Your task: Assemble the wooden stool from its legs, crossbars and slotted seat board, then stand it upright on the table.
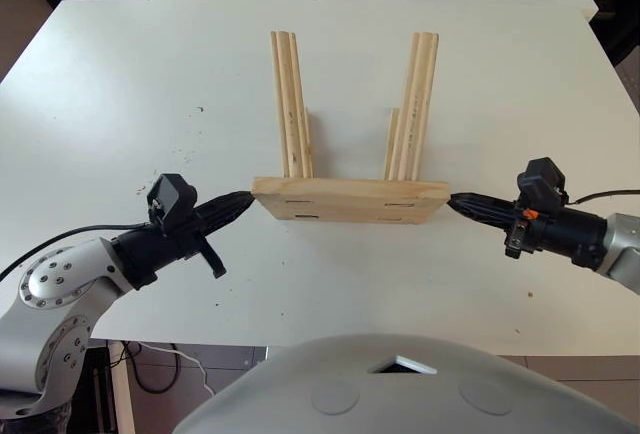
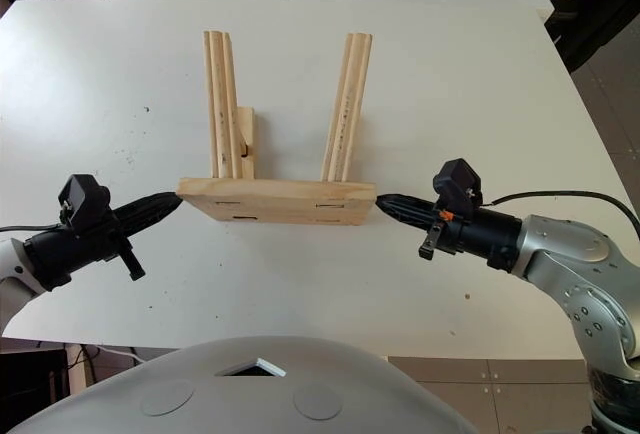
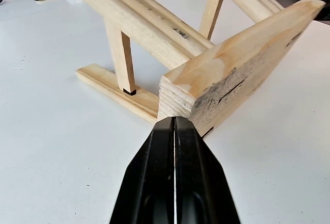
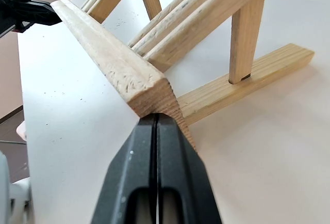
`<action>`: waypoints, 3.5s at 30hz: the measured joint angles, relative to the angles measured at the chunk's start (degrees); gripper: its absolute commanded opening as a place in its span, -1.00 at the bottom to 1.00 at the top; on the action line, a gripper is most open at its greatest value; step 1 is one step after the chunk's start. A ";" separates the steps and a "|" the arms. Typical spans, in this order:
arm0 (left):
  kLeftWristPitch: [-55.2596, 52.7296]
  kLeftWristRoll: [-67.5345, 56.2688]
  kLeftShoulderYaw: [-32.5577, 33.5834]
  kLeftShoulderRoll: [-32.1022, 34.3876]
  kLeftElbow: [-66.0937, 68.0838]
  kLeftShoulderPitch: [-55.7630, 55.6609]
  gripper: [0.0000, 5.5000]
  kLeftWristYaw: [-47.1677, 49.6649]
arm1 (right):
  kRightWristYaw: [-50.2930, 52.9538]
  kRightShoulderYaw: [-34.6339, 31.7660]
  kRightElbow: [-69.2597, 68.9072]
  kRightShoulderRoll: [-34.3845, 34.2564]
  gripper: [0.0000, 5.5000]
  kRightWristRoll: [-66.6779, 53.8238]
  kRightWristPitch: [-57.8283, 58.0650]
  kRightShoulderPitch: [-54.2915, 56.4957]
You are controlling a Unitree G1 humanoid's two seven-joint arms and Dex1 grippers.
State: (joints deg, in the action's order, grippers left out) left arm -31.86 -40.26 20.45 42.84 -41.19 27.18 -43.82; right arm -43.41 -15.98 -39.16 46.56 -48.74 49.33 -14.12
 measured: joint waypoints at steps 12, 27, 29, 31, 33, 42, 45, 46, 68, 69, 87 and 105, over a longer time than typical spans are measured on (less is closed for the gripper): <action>3.25 1.17 -0.83 -2.98 4.93 -7.00 -0.99 0.09 | -6.69 0.28 5.80 -0.27 -1.00 2.91 -6.59 0.40; 18.77 20.58 -12.78 4.98 27.15 -8.68 -0.60 -16.42 | -21.05 11.86 20.22 7.35 -0.58 25.68 -27.40 -1.92; 21.18 22.66 -16.56 4.12 30.55 -13.52 -0.47 -17.58 | -21.23 14.03 22.24 6.53 -0.46 26.79 -28.19 2.14; 23.93 24.95 -20.12 3.29 34.42 -18.09 -0.36 -18.62 | -21.88 16.47 24.86 5.46 -0.35 27.64 -28.53 6.12; 25.63 26.17 -21.32 2.90 36.19 -20.32 -0.25 -19.02 | -22.87 17.92 25.94 5.30 -0.25 27.89 -28.76 7.99; 36.25 30.28 -24.90 1.63 47.30 -28.01 0.28 -21.59 | -25.66 22.86 31.44 3.15 0.27 29.71 -29.95 14.17; 37.77 30.64 -25.74 0.64 48.57 -30.44 0.33 -21.94 | -25.58 23.76 32.88 2.18 0.28 29.81 -29.82 16.42; 37.97 30.63 -26.25 -0.03 48.62 -31.17 0.33 -22.04 | -25.57 24.38 33.27 1.48 0.28 29.90 -29.80 17.30; 46.47 31.75 -31.45 -5.57 59.09 -39.77 -0.26 -26.80 | -26.93 29.94 43.83 -6.23 -0.29 34.11 -33.23 24.95; 46.47 31.66 -31.52 -5.60 58.95 -39.73 -0.30 -27.11 | -27.24 29.93 44.07 -6.23 -0.32 34.09 -33.27 24.98; 15.14 12.15 -26.73 1.82 36.40 -32.90 -0.51 -36.69 | -37.20 22.71 31.60 2.80 -0.44 20.83 -13.79 23.53; -1.08 -45.16 -12.98 -1.81 26.91 -22.35 -0.51 -7.94 | -11.31 9.43 26.49 2.00 -0.44 -29.85 1.38 17.45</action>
State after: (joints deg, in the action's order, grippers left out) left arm -32.93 -85.41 7.47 41.02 -14.28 4.83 -51.77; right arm -54.72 -6.54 -12.67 48.55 -78.59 50.71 3.33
